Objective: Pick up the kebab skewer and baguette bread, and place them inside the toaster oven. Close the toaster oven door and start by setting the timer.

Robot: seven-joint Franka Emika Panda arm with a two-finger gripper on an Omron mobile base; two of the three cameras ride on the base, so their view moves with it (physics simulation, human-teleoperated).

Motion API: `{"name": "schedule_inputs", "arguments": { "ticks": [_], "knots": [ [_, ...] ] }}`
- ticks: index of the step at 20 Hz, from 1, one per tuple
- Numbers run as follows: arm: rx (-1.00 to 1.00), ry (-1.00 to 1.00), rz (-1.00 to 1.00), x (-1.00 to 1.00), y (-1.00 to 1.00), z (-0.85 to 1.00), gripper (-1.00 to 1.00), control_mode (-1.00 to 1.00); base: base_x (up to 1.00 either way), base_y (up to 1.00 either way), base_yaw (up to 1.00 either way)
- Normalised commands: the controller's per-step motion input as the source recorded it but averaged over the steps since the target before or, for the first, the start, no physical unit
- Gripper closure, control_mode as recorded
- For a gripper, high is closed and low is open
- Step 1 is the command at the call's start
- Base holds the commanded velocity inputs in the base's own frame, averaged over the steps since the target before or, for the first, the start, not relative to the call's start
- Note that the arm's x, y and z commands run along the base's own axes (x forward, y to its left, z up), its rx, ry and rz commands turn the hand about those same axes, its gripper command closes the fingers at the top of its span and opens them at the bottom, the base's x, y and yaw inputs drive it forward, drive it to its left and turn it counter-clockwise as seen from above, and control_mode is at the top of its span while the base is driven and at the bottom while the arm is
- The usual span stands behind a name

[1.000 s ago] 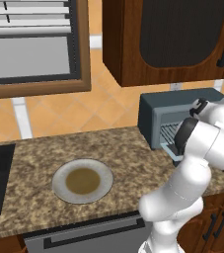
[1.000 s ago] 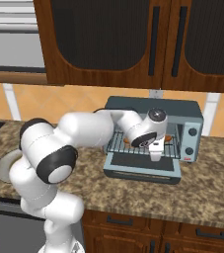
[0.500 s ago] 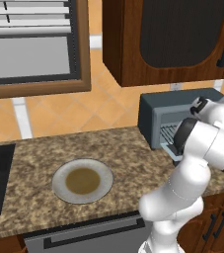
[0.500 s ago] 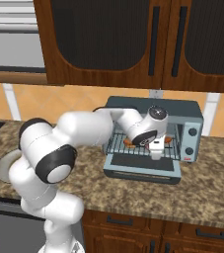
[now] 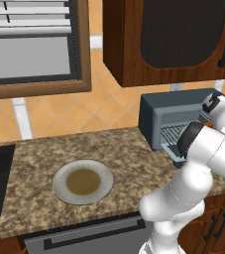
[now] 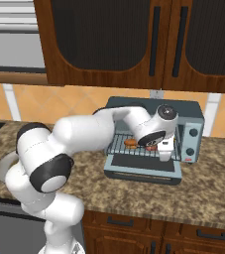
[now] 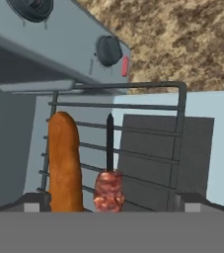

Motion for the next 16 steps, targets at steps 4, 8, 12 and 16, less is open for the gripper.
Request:
{"name": "schedule_inputs", "arguments": {
  "ticks": [4, 8, 12, 16],
  "knots": [
    [-0.01, 0.00, 0.15, -0.51, -0.23, 0.08, -1.00, -1.00, 0.00, 0.00, 0.00],
    [-0.12, -0.08, 0.21, -0.62, 0.01, 0.02, -1.00, -1.00, 0.00, 0.00, 0.00],
    [-0.20, -0.21, 0.21, -0.66, 0.16, 0.05, -1.00, -1.00, 0.00, 0.00, 0.00],
    [-0.24, -0.14, 0.24, -0.25, 0.50, -0.04, -1.00, -1.00, 0.00, 0.00, 0.00]
  ]
}}
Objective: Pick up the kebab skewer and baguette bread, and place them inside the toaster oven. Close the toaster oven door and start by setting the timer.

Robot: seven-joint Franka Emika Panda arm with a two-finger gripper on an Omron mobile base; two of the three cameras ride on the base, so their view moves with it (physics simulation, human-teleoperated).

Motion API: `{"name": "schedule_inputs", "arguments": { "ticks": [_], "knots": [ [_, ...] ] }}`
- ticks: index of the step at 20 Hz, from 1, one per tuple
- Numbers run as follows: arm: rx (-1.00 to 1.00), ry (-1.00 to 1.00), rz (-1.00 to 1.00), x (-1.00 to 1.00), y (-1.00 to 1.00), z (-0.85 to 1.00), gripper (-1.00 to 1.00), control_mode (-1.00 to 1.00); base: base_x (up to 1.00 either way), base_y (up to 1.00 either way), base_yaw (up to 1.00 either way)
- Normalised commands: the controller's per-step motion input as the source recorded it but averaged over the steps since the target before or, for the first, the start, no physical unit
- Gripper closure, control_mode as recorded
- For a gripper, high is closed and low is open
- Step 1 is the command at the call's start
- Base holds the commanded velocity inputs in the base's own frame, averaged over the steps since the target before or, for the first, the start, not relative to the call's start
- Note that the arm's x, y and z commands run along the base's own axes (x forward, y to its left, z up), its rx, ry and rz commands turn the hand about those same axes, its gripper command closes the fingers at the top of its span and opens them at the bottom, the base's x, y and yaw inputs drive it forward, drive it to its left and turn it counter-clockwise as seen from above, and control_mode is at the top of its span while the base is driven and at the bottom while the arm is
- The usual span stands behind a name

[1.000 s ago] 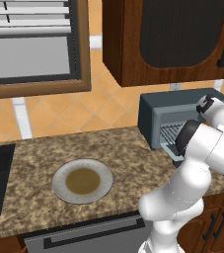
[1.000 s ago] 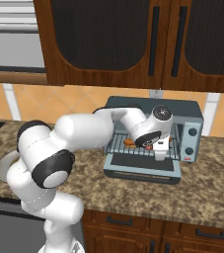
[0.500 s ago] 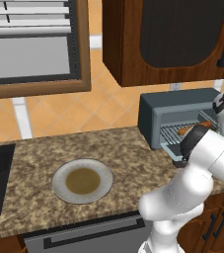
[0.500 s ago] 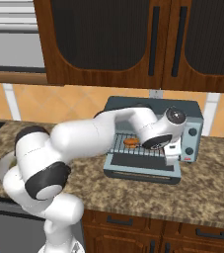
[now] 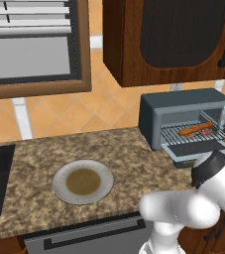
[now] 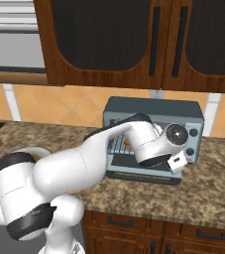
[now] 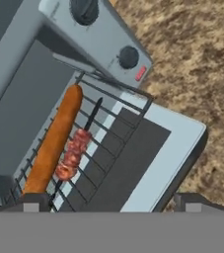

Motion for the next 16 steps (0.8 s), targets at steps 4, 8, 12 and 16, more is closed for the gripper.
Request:
{"name": "schedule_inputs", "arguments": {
  "ticks": [4, 8, 12, 16],
  "knots": [
    [-0.31, -0.21, 0.17, -0.03, 0.91, -0.01, -1.00, -1.00, 0.00, 0.00, 0.00],
    [-0.26, -0.22, 0.12, 0.00, 0.53, -0.23, -1.00, -1.00, 0.00, 0.00, 0.00],
    [-0.29, -0.17, 0.01, 0.00, 0.10, -0.26, -1.00, -1.00, 0.00, 0.00, 0.00],
    [-0.21, -0.10, 0.00, 0.08, 0.00, -0.16, -1.00, -1.00, 0.00, 0.00, 0.00]
  ]
}}
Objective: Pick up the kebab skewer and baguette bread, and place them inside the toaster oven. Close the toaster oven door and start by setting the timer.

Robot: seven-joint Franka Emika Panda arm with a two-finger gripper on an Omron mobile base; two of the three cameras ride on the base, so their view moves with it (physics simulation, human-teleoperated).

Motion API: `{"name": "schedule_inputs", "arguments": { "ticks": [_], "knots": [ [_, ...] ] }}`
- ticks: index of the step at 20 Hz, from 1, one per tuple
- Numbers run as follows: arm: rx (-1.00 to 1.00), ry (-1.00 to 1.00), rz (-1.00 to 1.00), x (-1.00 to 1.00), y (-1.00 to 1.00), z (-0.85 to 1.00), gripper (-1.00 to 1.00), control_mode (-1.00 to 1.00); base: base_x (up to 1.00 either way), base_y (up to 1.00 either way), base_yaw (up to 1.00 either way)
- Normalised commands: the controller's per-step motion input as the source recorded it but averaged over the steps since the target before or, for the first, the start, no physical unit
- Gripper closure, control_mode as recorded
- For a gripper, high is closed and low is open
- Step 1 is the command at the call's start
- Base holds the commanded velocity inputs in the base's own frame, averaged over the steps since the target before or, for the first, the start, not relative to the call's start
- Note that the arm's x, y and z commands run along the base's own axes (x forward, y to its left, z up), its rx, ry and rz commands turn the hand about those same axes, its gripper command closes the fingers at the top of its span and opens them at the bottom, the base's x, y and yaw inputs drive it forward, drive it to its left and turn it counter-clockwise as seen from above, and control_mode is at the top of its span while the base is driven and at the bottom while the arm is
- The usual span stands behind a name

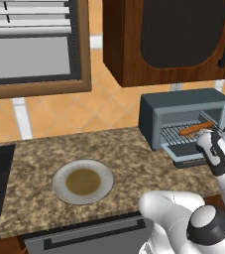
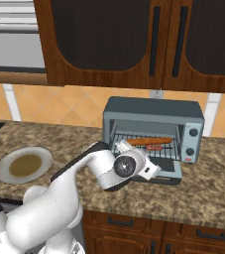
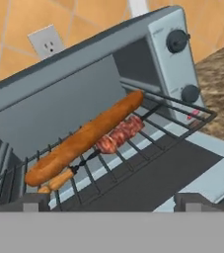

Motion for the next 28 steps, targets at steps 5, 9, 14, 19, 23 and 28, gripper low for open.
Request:
{"name": "schedule_inputs", "arguments": {
  "ticks": [5, 9, 14, 19, 23, 28],
  "knots": [
    [-0.17, -0.07, 0.00, 0.14, -0.06, -0.04, -1.00, -1.00, 0.00, 0.00, 0.00],
    [-0.13, -0.05, 0.04, 0.00, -0.28, 0.00, -1.00, -1.00, 0.00, 0.00, 0.00],
    [-0.07, 0.00, 0.04, 0.01, -0.41, 0.03, -1.00, -1.00, 0.00, 0.00, 0.00],
    [-0.10, 0.00, 0.12, 0.00, -0.33, 0.00, -1.00, -1.00, 0.00, 0.00, 0.00],
    [-0.13, 0.00, 0.24, 0.00, -0.12, -0.05, -1.00, -1.00, 0.00, 0.00, 0.00],
    [-0.10, 0.00, 0.29, 0.00, 0.00, -0.01, -1.00, -1.00, 0.00, 0.00, 0.00]
  ]
}}
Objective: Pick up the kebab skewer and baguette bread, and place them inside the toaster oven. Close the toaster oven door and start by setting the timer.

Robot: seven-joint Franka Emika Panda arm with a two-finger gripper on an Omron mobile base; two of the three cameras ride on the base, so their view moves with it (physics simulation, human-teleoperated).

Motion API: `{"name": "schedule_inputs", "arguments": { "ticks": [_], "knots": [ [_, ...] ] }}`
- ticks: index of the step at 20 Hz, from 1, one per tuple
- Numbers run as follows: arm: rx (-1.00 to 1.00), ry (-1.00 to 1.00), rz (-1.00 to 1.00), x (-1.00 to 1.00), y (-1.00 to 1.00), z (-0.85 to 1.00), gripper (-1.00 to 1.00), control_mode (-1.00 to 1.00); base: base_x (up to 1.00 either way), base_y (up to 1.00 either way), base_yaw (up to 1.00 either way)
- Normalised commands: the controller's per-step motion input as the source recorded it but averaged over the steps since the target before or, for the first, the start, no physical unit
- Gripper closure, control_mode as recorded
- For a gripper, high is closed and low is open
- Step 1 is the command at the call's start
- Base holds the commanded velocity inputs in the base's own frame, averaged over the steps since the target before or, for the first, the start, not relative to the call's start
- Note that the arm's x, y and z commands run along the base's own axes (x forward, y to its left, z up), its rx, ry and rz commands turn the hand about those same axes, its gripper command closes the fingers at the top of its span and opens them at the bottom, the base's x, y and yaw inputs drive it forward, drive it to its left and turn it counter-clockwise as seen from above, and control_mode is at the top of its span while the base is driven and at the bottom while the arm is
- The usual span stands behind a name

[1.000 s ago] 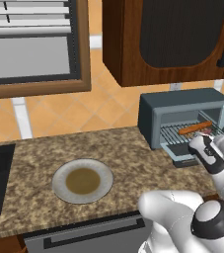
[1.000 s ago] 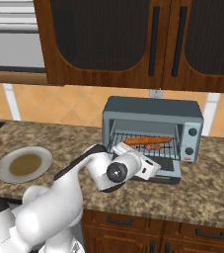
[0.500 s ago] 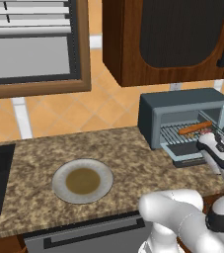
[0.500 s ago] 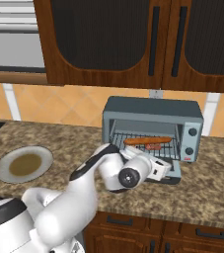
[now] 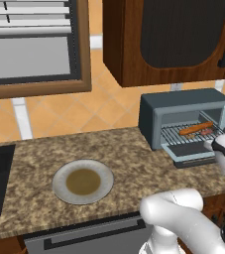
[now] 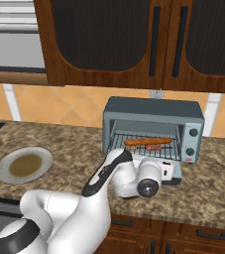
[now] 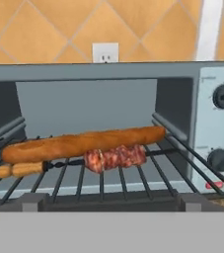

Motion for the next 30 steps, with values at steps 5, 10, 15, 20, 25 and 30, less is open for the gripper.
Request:
{"name": "schedule_inputs", "arguments": {
  "ticks": [5, 10, 15, 20, 25, 30],
  "knots": [
    [-0.05, 0.00, 0.18, 0.00, 0.00, -0.03, -1.00, -1.00, 0.00, 0.00, 0.00],
    [-0.04, 0.00, 0.05, 0.09, 0.00, -0.05, -1.00, -1.00, 0.00, 0.00, 0.00],
    [0.02, -0.04, 0.00, 0.15, 0.01, -0.15, -1.00, -1.00, 0.00, 0.00, 0.00],
    [0.11, -0.03, -0.01, 0.01, 0.00, -0.07, -1.00, -1.00, 0.00, 0.00, 0.00],
    [0.07, -0.02, 0.00, 0.09, 0.00, 0.00, -1.00, -1.00, 0.00, 0.00, 0.00],
    [0.08, 0.00, 0.00, 0.06, 0.00, 0.00, -1.00, -1.00, 0.00, 0.00, 0.00]
  ]
}}
